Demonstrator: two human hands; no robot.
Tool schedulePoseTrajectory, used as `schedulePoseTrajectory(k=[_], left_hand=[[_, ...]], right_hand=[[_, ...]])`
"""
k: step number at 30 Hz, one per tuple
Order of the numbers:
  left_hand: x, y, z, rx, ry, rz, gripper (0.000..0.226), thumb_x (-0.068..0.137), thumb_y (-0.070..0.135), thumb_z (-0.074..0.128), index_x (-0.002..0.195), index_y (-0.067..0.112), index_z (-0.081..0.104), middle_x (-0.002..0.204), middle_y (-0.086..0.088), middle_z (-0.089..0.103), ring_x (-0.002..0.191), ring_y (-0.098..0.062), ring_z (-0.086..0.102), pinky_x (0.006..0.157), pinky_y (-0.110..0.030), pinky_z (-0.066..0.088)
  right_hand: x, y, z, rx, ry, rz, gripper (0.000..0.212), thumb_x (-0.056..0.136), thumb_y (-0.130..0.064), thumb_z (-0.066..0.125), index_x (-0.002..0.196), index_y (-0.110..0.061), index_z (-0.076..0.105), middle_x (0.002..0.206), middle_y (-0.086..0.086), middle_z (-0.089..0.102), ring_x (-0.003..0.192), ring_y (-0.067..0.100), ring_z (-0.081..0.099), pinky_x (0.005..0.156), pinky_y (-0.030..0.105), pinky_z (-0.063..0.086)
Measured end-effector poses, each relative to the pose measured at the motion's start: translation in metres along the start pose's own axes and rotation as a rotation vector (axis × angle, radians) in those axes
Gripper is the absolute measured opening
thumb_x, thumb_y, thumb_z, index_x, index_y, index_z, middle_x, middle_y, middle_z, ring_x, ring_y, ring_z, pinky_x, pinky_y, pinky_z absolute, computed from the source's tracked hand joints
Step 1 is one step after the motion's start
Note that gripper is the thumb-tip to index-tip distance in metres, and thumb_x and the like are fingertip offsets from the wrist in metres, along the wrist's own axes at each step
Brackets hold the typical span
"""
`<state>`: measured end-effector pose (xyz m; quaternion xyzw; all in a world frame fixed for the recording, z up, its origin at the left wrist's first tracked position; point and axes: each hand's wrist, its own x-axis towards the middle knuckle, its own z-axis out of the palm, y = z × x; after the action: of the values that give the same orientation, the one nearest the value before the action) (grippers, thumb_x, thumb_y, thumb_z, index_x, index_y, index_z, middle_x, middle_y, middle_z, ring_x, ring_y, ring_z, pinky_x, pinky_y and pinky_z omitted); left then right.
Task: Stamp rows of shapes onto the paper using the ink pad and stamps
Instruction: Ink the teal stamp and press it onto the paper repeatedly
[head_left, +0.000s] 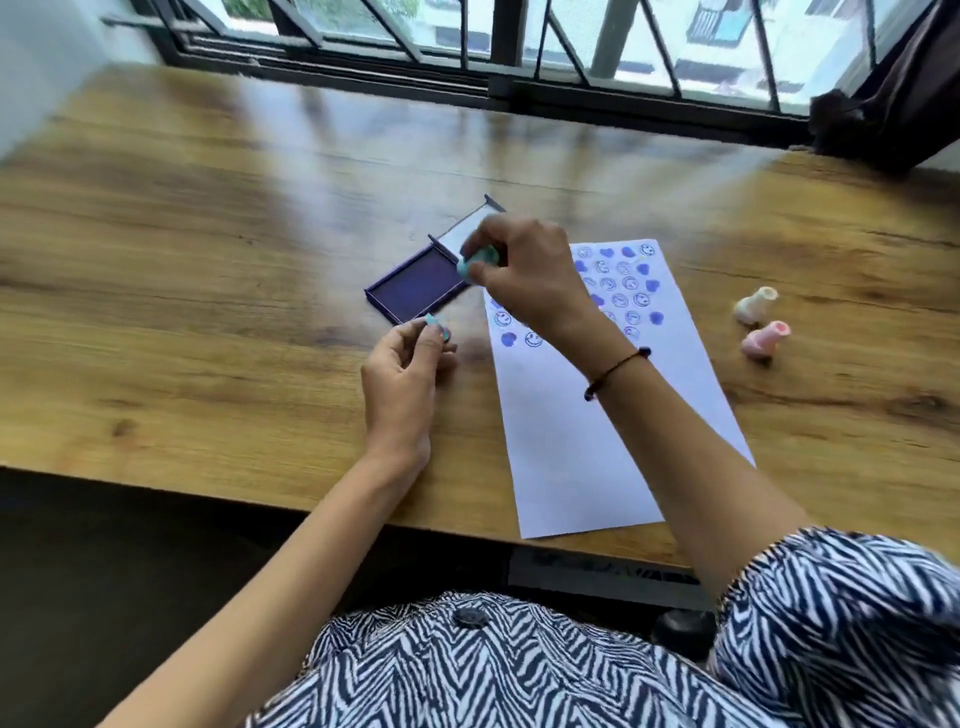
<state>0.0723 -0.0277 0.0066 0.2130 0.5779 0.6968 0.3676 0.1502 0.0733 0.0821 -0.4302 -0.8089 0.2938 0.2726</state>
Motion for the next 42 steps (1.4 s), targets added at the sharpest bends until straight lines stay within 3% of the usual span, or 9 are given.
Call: schedulePoseTrajectory(k=[4,7,11,16,27,29,32,38,42], left_hand=[[0.006,0.004,-0.015,-0.101,0.147,0.010,0.013,0.087,0.011,0.053,0.080,0.019,0.061,0.068,0.007,0.066,0.068,-0.008,0.060,0.069,-0.019,0.052],[0.009,0.004,-0.015,-0.083,0.193,0.035,0.015,0.087,0.011,0.053,0.078,0.022,0.060,0.073,0.004,0.064,0.069,-0.009,0.060,0.067,-0.016,0.052],[0.010,0.002,-0.018,-0.072,0.211,0.025,0.013,0.086,0.013,0.054,0.079,0.022,0.060,0.076,0.003,0.064,0.072,-0.011,0.061,0.070,-0.020,0.051],[0.009,-0.001,-0.020,-0.065,0.200,0.020,0.010,0.085,0.015,0.055,0.080,0.021,0.060,0.074,0.004,0.064,0.071,-0.008,0.061,0.072,-0.020,0.051],[0.010,0.003,-0.017,-0.056,0.201,0.033,0.013,0.085,0.012,0.055,0.079,0.023,0.060,0.073,0.005,0.063,0.067,-0.004,0.060,0.069,-0.019,0.051],[0.010,0.005,-0.013,-0.019,0.174,0.035,0.011,0.085,0.014,0.056,0.080,0.024,0.060,0.075,0.002,0.062,0.071,-0.012,0.058,0.075,-0.030,0.051],[0.008,0.009,0.002,0.062,0.075,0.057,0.003,0.080,0.027,0.057,0.079,0.028,0.059,0.079,-0.001,0.063,0.075,-0.019,0.058,0.078,-0.042,0.050],[-0.007,-0.001,0.076,0.312,-0.279,0.193,0.012,0.085,0.022,0.057,0.095,0.018,0.057,0.088,0.001,0.062,0.073,-0.001,0.056,0.069,-0.007,0.042],[-0.012,-0.011,0.113,0.421,-0.398,0.241,0.017,0.086,0.016,0.055,0.100,0.007,0.058,0.090,0.001,0.060,0.078,-0.008,0.053,0.067,-0.002,0.036]], right_hand=[[0.036,-0.015,0.041,-0.161,-0.032,-0.144,0.019,0.074,-0.001,0.057,0.088,-0.005,0.069,0.097,0.017,0.067,0.090,0.031,0.060,0.075,0.033,0.041],[0.022,-0.004,0.070,-0.238,-0.183,-0.226,0.019,0.075,0.004,0.053,0.091,0.001,0.064,0.099,0.022,0.060,0.090,0.036,0.057,0.074,0.039,0.042],[0.048,-0.012,0.062,-0.324,-0.344,-0.254,0.019,0.072,0.003,0.057,0.087,-0.002,0.068,0.097,0.022,0.066,0.092,0.035,0.060,0.076,0.035,0.041],[0.036,-0.009,0.067,-0.277,-0.245,-0.258,0.020,0.072,0.004,0.056,0.089,0.000,0.066,0.098,0.022,0.064,0.090,0.035,0.059,0.073,0.036,0.042],[0.036,-0.014,0.071,-0.283,-0.321,-0.179,0.022,0.072,0.003,0.054,0.088,-0.003,0.068,0.101,0.019,0.064,0.092,0.035,0.059,0.072,0.034,0.045],[0.039,-0.015,0.057,-0.212,-0.269,-0.126,0.022,0.072,0.002,0.058,0.089,-0.005,0.071,0.098,0.017,0.068,0.092,0.032,0.061,0.076,0.031,0.043],[0.014,0.008,0.025,0.041,0.023,0.059,0.018,0.069,-0.004,0.067,0.087,-0.007,0.071,0.070,0.000,0.066,0.067,0.012,0.058,0.064,0.016,0.041],[-0.064,0.092,-0.066,0.179,0.321,0.447,0.019,0.073,-0.001,0.065,0.075,-0.020,0.064,0.079,0.008,0.061,0.074,0.022,0.059,0.078,0.053,0.056],[-0.075,0.115,-0.086,-0.067,0.267,0.446,0.016,0.075,-0.009,0.064,0.090,-0.012,0.068,0.086,0.009,0.066,0.103,0.035,0.059,0.097,0.052,0.044]])
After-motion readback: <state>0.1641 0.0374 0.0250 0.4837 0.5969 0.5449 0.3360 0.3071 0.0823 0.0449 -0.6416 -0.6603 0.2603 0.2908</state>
